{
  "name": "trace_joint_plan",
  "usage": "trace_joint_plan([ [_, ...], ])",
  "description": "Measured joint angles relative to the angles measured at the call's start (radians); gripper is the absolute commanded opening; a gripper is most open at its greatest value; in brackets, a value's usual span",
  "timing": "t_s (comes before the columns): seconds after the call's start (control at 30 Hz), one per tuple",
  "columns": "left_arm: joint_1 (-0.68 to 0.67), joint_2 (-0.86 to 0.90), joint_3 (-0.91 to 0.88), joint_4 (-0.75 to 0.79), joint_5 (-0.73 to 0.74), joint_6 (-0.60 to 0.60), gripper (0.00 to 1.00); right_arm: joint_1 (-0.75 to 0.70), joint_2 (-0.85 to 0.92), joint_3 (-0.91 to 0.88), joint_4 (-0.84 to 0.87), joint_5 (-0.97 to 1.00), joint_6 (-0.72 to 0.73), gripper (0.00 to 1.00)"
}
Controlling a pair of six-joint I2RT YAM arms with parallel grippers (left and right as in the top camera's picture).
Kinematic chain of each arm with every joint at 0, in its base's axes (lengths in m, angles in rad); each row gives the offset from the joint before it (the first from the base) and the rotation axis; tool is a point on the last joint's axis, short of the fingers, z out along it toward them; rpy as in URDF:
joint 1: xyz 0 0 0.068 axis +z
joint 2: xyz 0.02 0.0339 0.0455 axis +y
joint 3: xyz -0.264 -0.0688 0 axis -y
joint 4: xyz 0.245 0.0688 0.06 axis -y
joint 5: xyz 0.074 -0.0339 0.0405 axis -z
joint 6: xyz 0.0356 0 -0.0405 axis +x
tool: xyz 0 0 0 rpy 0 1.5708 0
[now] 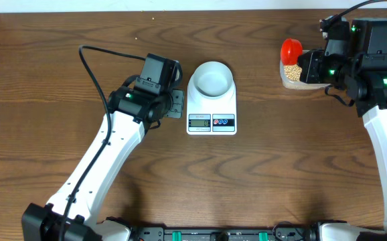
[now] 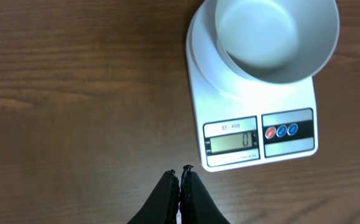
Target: Scoop item into bowl and weigh 50g on scale
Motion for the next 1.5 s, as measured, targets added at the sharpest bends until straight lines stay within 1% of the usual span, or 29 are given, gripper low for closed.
trace_joint_plan([
  [0.2,0.0,-0.107,0.0,-0.035,0.041,0.006,0.07,0.0,0.0,0.0,0.001,0.0,-0.003,0.01],
  [0.33,0.0,-0.216,-0.018,-0.035,0.119,0.046,0.07,0.0,0.0,0.0,0.001,0.0,-0.003,0.01],
  [0.47,0.0,-0.269,-0.058,-0.069,0.162,0.106,0.07,0.0,0.0,0.0,0.002,0.0,-0.003,0.01],
  [0.63,0.0,-0.264,-0.121,-0.081,0.181,0.204,0.07,0.0,0.0,0.0,0.002,0.0,-0.003,0.01],
  [0.8,0.006,-0.26,-0.179,-0.004,0.179,0.245,0.07,0.0,0.0,0.0,0.001,0.0,-0.003,0.01],
  [1.03,0.007,-0.206,-0.222,0.054,0.179,0.254,0.07,0.0,0.0,0.0,-0.002,0.0,-0.003,0.01],
  [1.27,0.007,-0.143,-0.222,0.056,0.179,0.254,0.07,0.0,0.0,0.0,-0.009,0.0,-0.003,0.01],
  [1.5,0.035,-0.139,-0.222,0.058,0.179,0.254,0.07,0.0,0.0,0.0,-0.008,0.0,-0.003,0.01],
])
